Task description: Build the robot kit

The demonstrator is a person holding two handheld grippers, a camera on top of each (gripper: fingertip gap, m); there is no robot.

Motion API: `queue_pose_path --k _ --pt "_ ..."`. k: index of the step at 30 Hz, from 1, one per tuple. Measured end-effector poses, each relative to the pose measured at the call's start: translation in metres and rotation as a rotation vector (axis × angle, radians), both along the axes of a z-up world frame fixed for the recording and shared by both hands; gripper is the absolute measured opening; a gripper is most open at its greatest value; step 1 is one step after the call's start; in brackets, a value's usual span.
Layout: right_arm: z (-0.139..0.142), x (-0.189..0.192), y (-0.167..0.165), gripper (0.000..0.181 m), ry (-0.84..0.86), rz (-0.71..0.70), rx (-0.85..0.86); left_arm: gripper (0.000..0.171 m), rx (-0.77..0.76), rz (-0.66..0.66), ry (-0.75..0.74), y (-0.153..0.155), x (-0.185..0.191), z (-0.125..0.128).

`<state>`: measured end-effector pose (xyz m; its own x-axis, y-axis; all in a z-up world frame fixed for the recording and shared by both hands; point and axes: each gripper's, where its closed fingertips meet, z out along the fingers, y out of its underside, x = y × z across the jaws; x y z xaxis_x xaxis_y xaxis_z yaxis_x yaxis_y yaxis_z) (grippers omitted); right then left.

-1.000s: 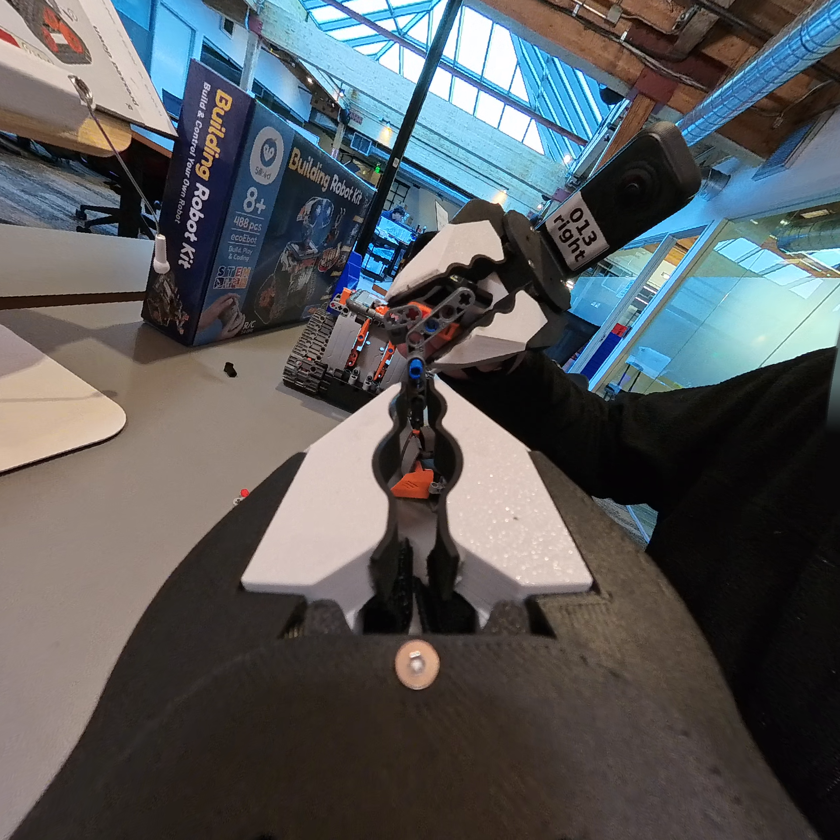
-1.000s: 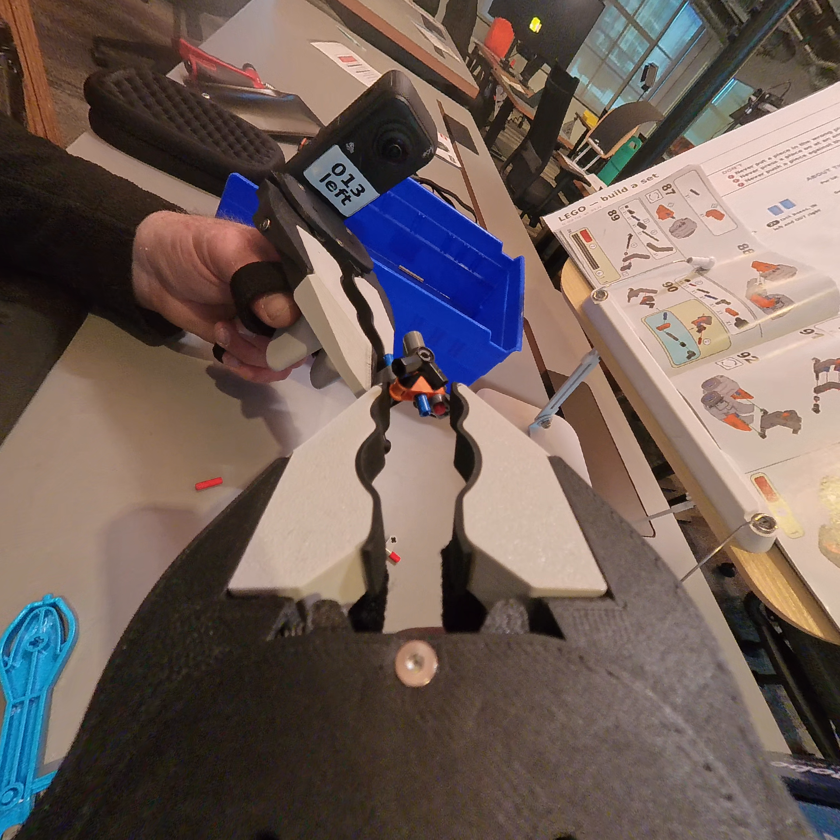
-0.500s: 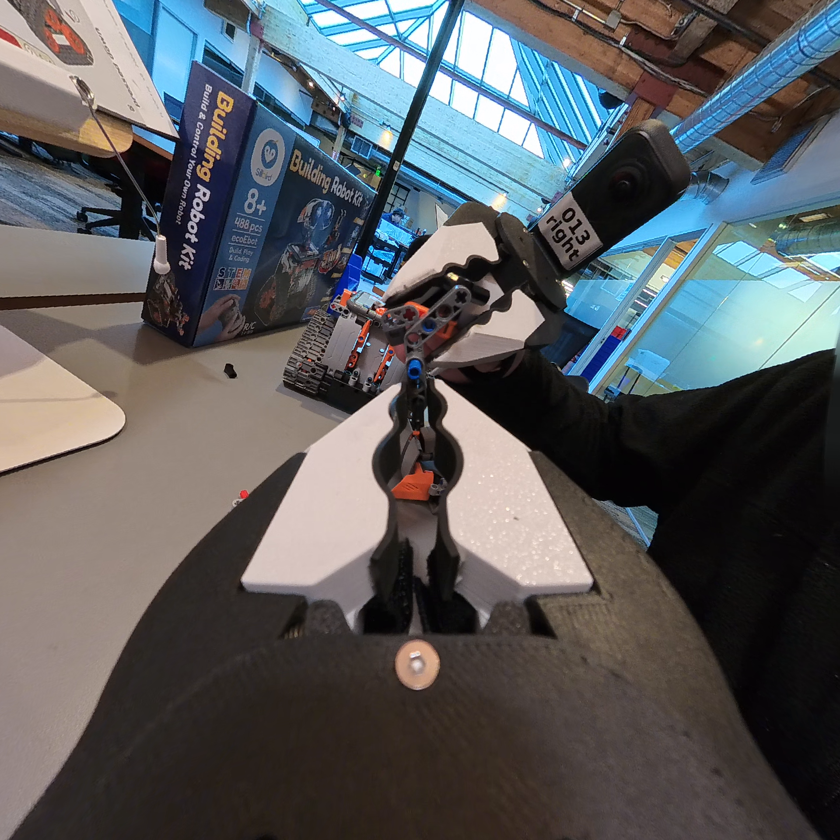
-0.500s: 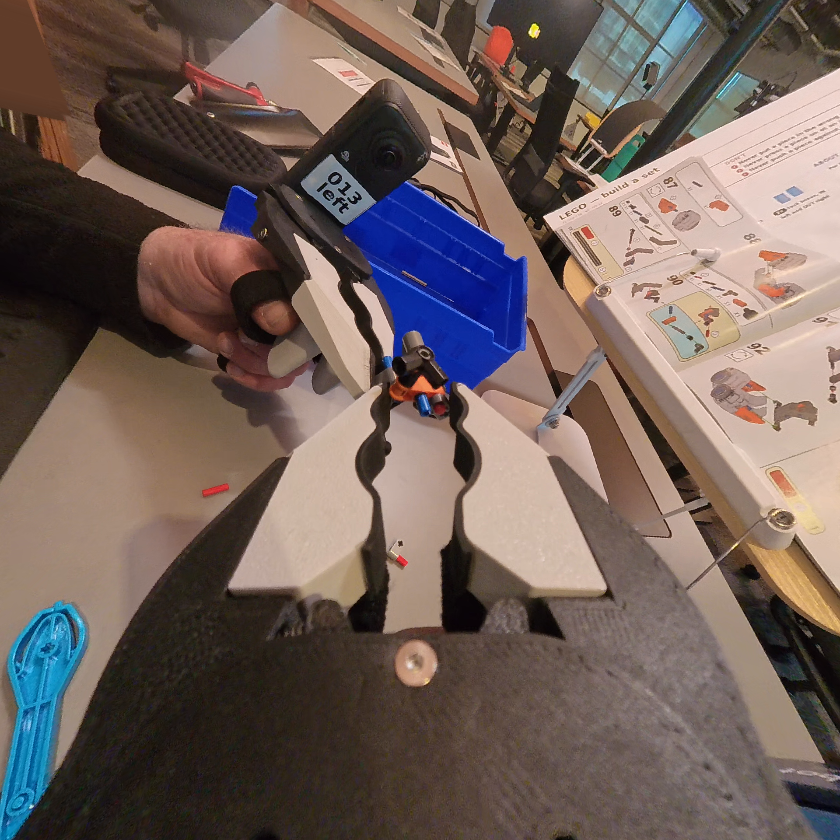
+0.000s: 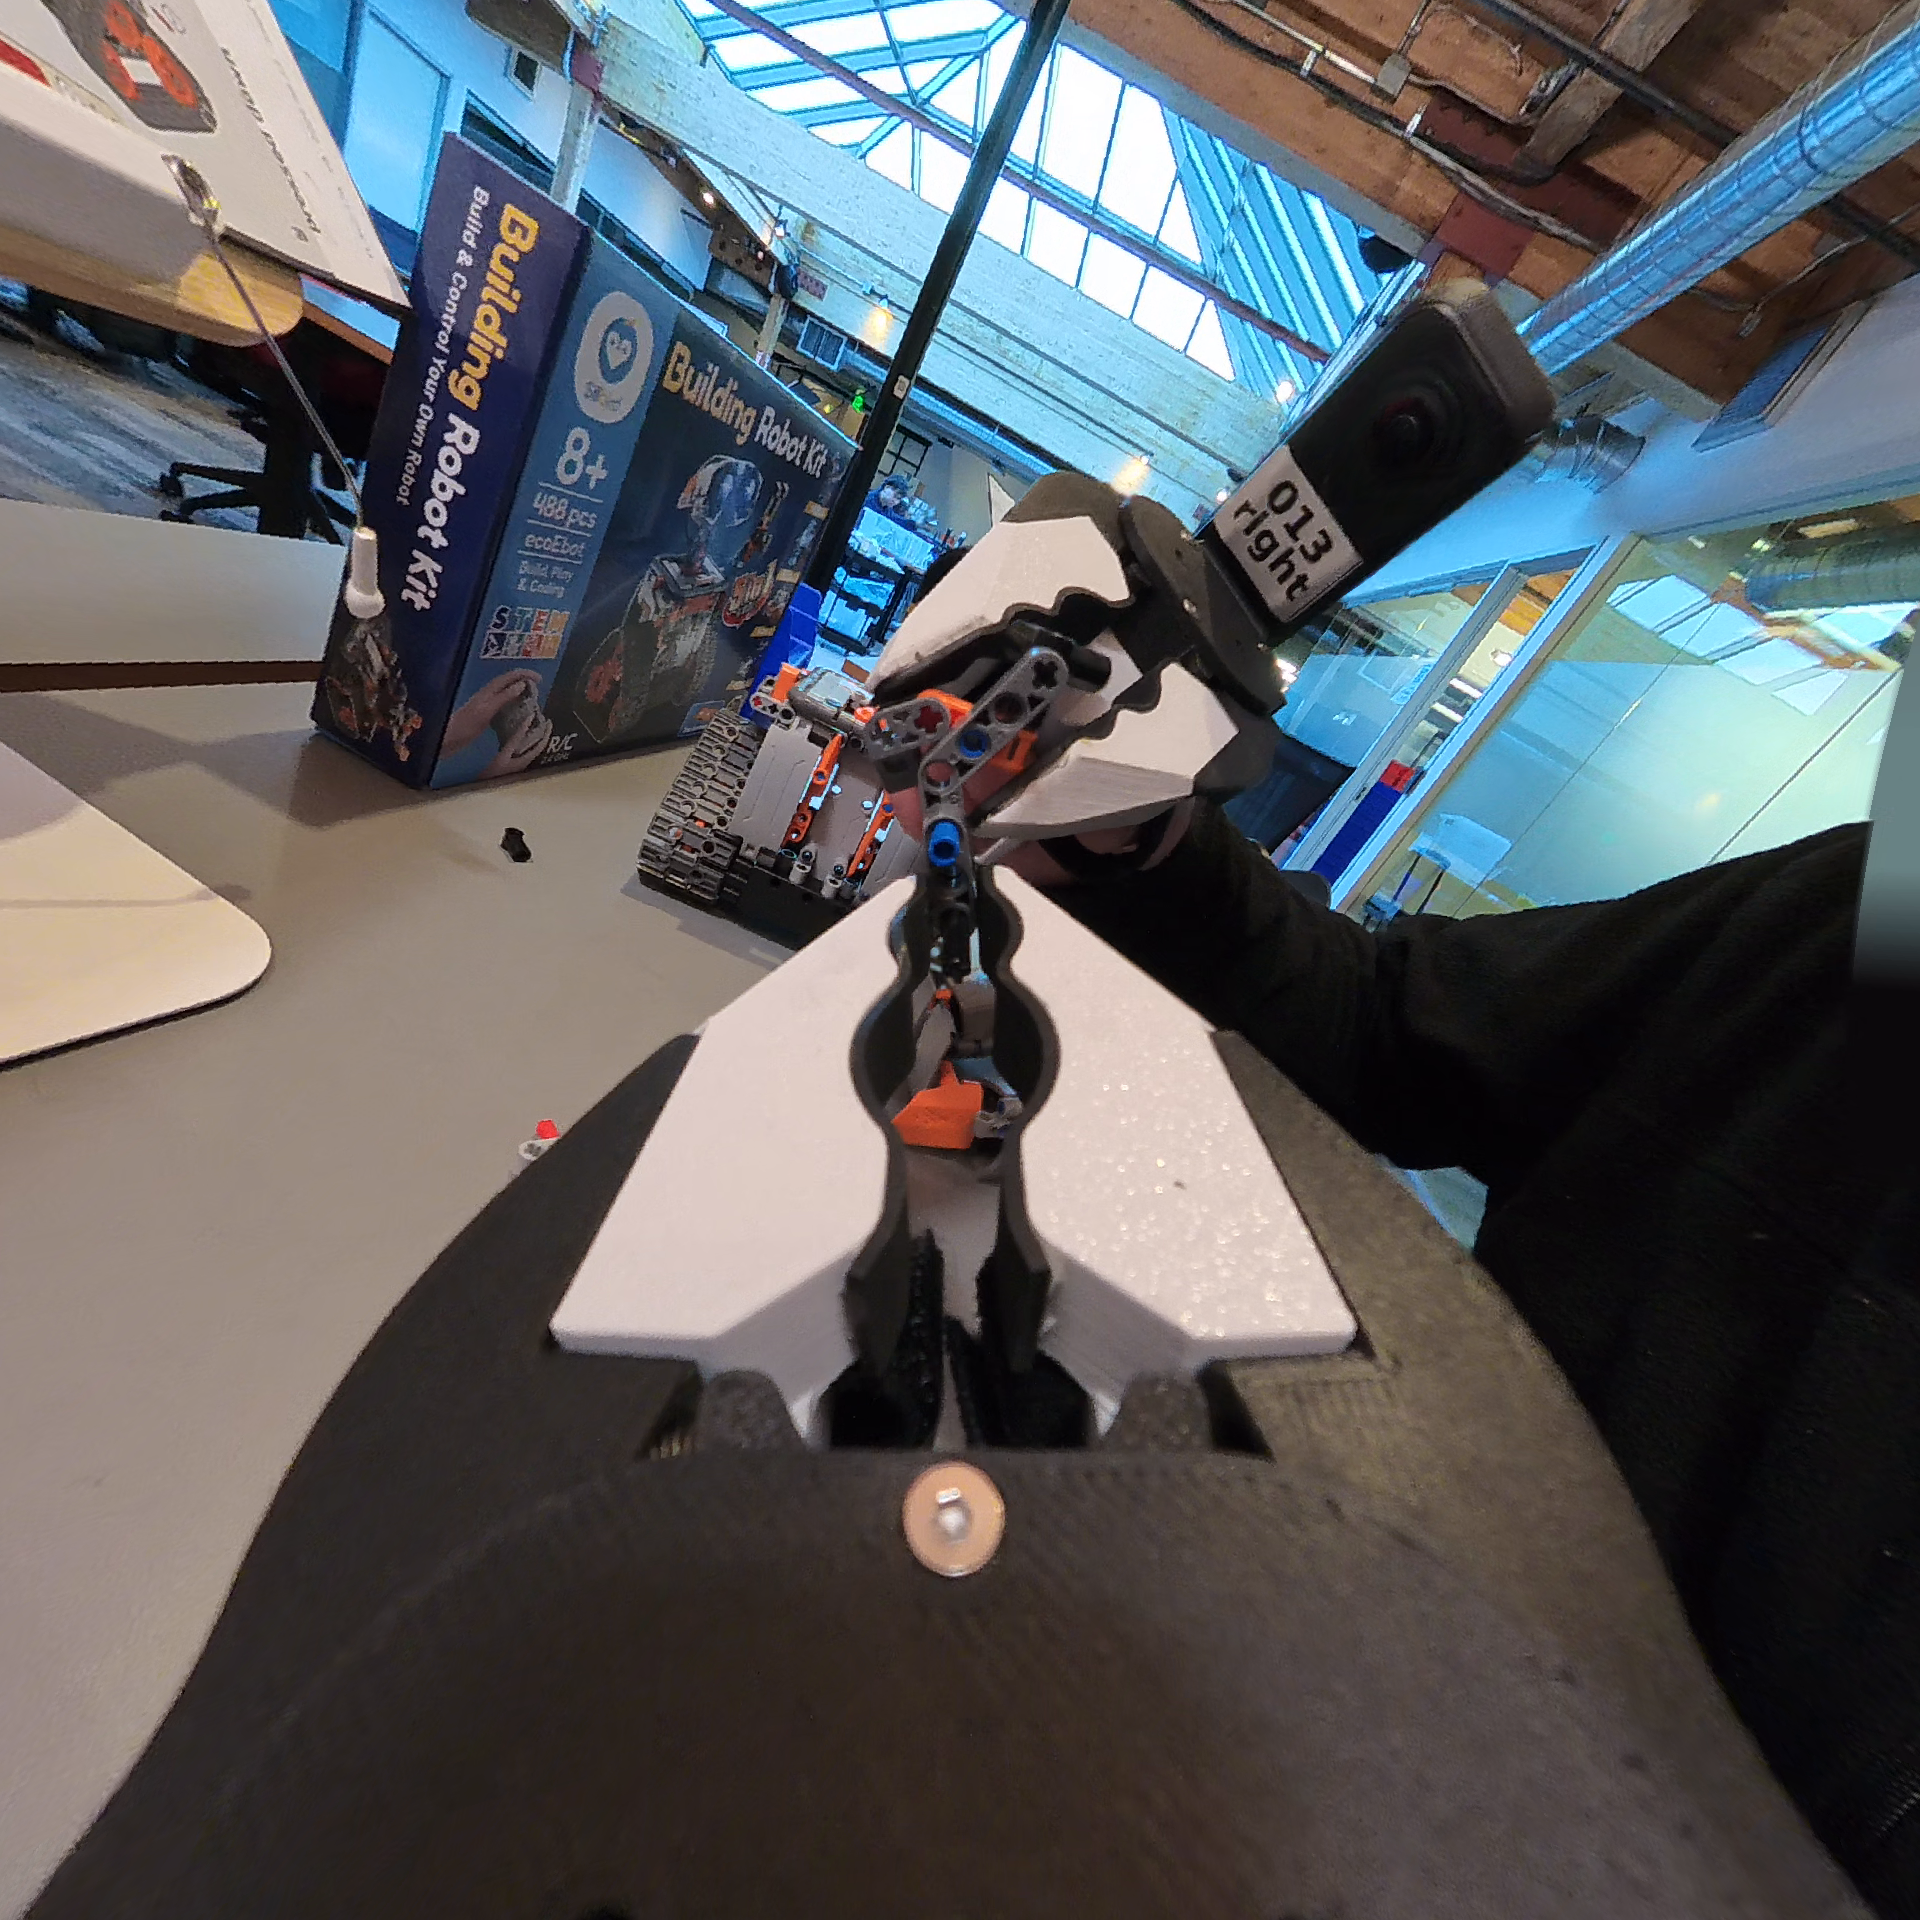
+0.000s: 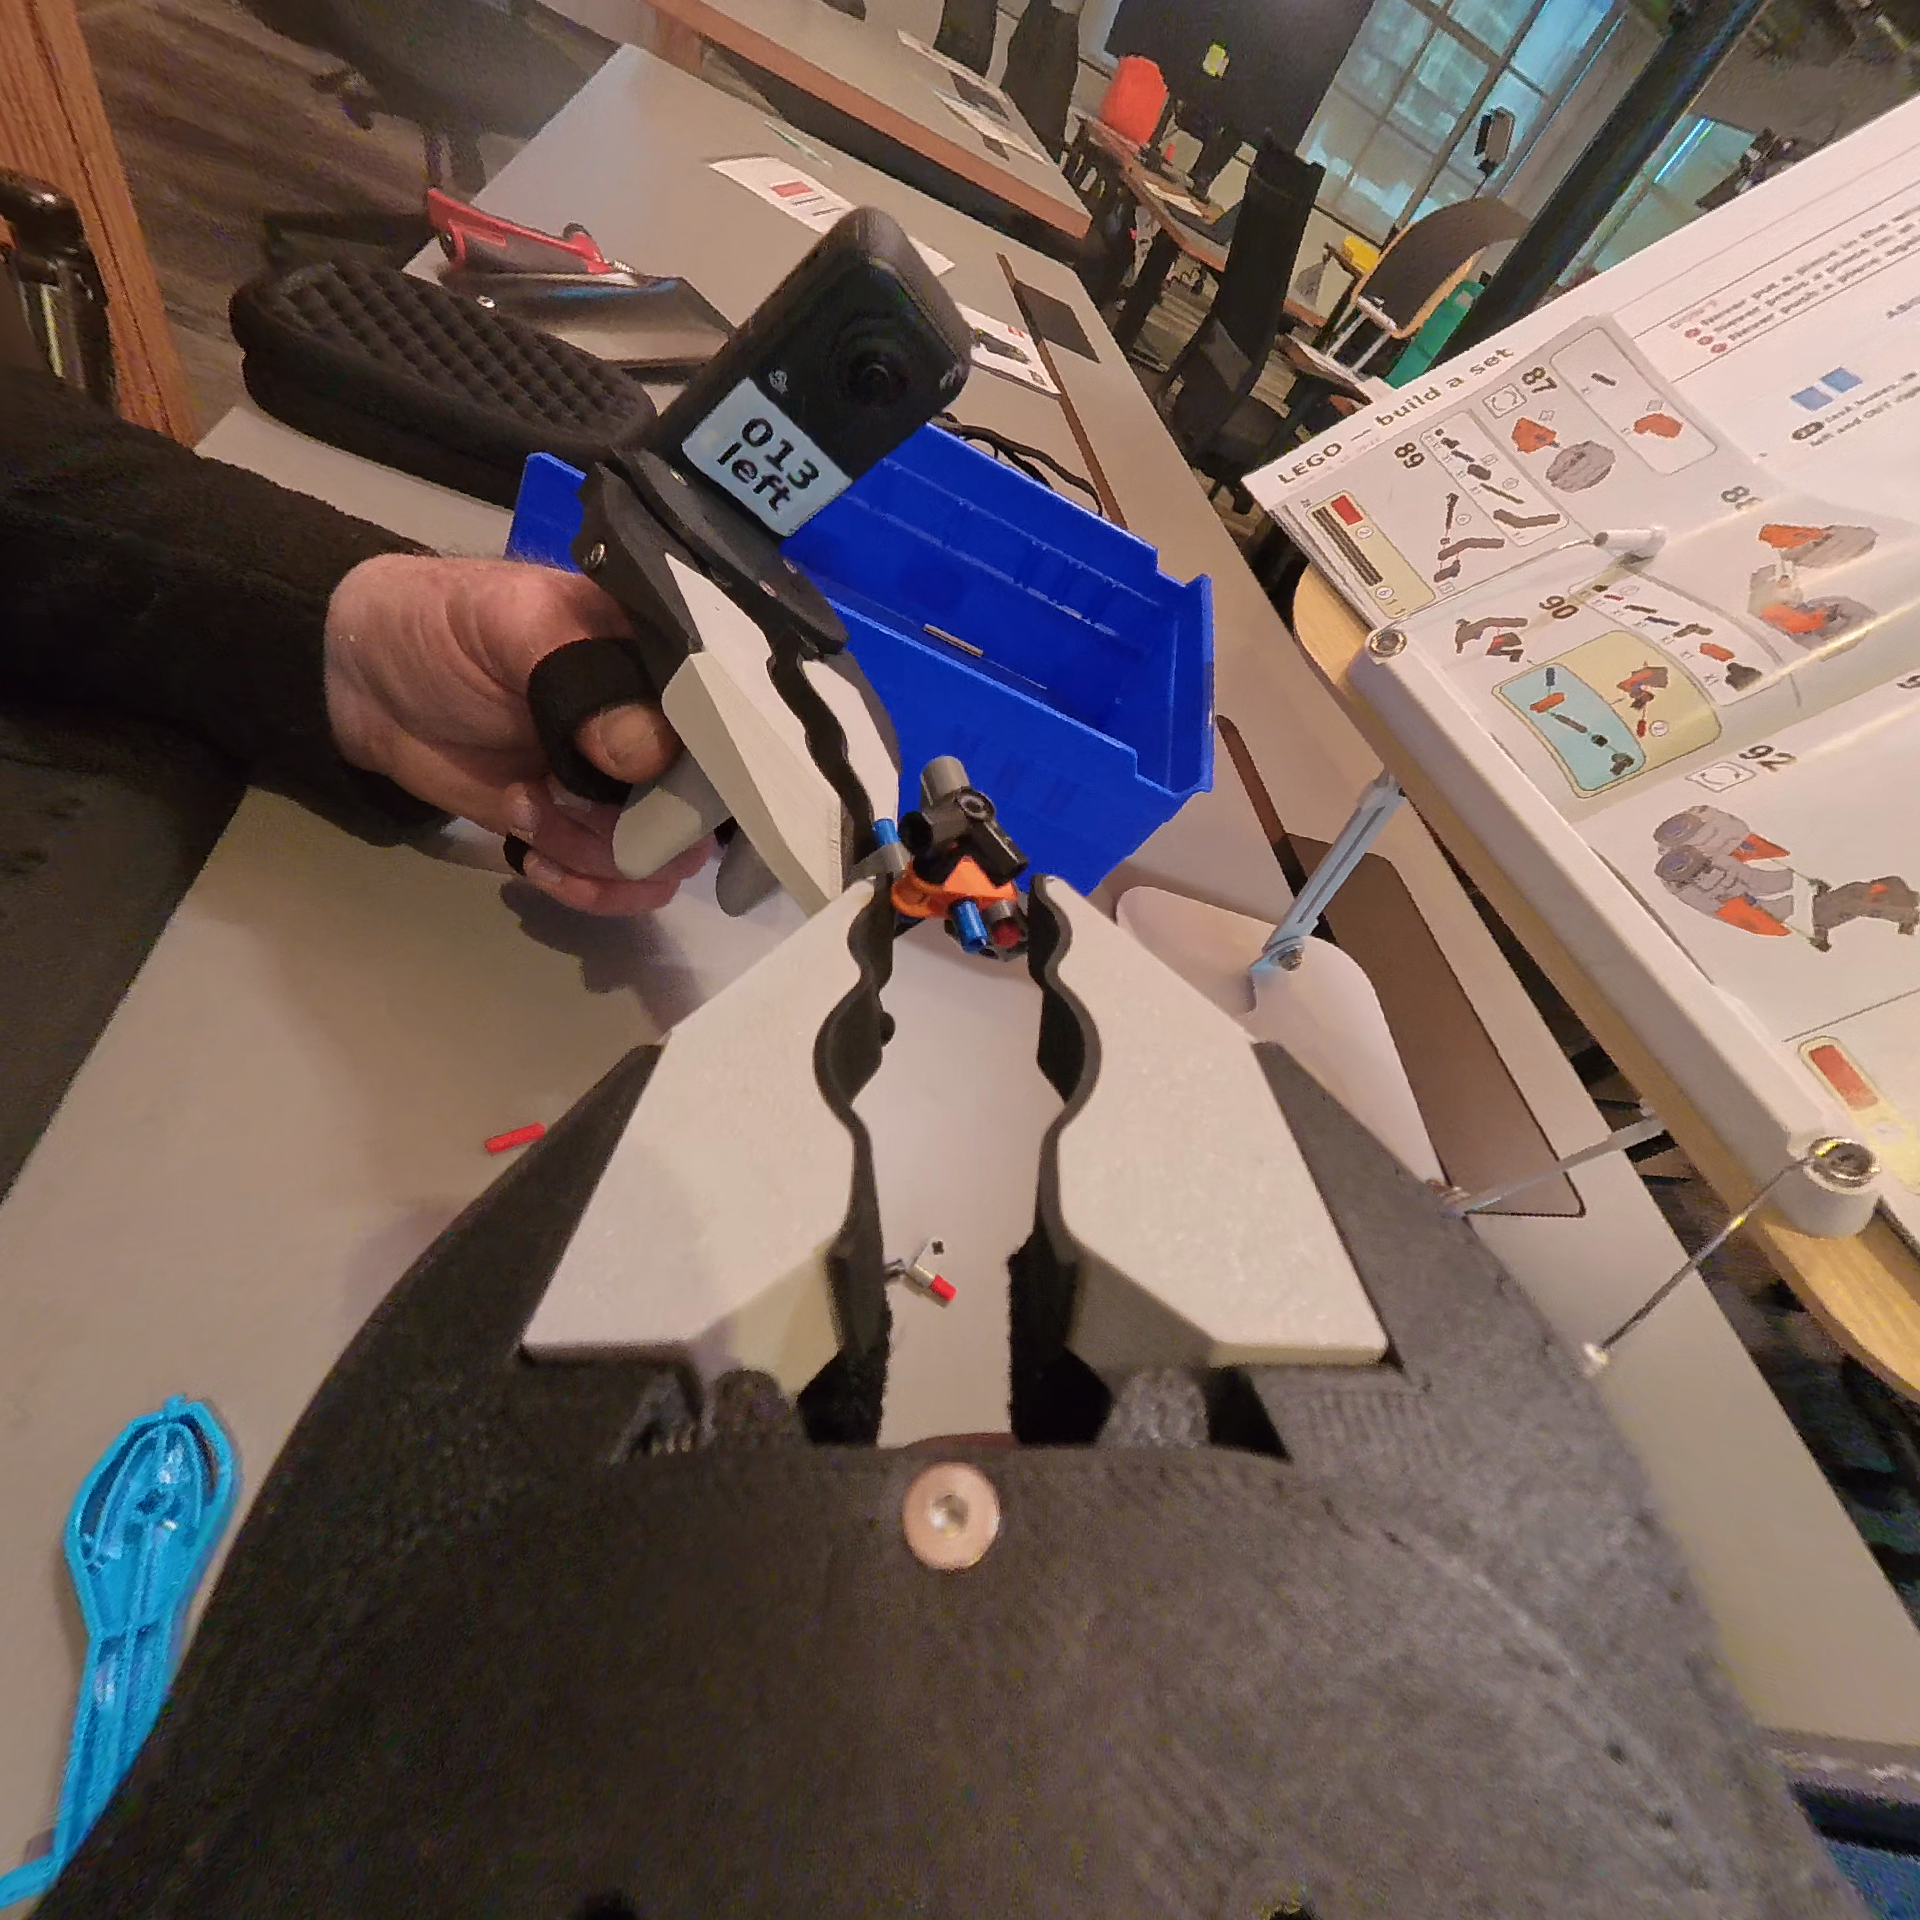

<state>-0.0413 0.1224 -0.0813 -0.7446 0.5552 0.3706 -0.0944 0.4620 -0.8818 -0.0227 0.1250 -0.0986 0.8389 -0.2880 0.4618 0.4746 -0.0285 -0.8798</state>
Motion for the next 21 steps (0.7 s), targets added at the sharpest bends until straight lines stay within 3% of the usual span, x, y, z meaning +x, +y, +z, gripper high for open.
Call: queue_pose_path --k 5,13,21 --pt "-0.002 -0.003 0.001 0.024 -0.071 -0.011 -0.059 0.007 0.012 -0.01 -0.035 0.0 -0.001 0.0" --pt "-0.012 -0.009 0.007 0.023 -0.33 -0.007 -0.252 0.01 0.01 0.008 -0.045 0.003 -0.004 -0.003" --pt "-0.016 -0.009 0.004 0.023 -0.344 -0.008 -0.24 0.016 -0.005 0.029 -0.019 0.005 -0.005 -0.006"
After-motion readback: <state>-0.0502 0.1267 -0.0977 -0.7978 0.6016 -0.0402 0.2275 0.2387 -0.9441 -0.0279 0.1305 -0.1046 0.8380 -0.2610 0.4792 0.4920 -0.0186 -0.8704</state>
